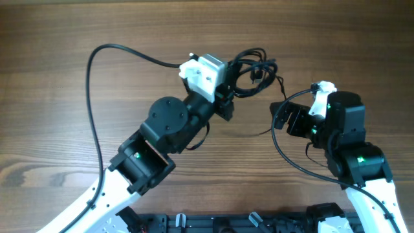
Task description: Untangle cables
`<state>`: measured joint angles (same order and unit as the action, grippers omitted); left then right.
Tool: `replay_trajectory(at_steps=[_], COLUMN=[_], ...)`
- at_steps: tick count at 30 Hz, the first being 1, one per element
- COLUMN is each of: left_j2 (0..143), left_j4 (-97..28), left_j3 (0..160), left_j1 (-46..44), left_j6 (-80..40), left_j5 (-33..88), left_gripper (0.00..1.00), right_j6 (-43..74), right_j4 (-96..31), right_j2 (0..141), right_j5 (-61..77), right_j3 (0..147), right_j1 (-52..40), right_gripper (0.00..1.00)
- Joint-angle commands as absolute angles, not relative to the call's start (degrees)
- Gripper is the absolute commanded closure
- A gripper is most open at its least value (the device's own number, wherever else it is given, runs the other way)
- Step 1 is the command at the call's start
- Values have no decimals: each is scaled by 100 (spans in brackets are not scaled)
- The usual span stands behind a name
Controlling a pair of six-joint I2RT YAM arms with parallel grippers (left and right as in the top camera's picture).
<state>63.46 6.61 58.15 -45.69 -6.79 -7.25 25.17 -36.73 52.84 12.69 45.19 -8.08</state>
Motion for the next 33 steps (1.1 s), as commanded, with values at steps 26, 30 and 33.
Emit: replay_trajectory(at_steps=[26, 30, 33], left_j2=[6204, 6272, 6351], left_j4=[-375, -548, -545], left_j3=[5959, 5959, 5959], left_j1=[-4366, -4366, -4366], left_j6=[-1444, -1441, -1441], left_j5=[93, 760, 1050], left_gripper=[96, 96, 96], right_j6=[902, 919, 919], right_j4=[-2038, -1734, -1673], right_j2=[4252, 4252, 4252], right_j5=[3734, 3736, 3741], right_j3=[4477, 4477, 4477], right_j1=[-816, -816, -816], right_gripper=[0, 0, 0])
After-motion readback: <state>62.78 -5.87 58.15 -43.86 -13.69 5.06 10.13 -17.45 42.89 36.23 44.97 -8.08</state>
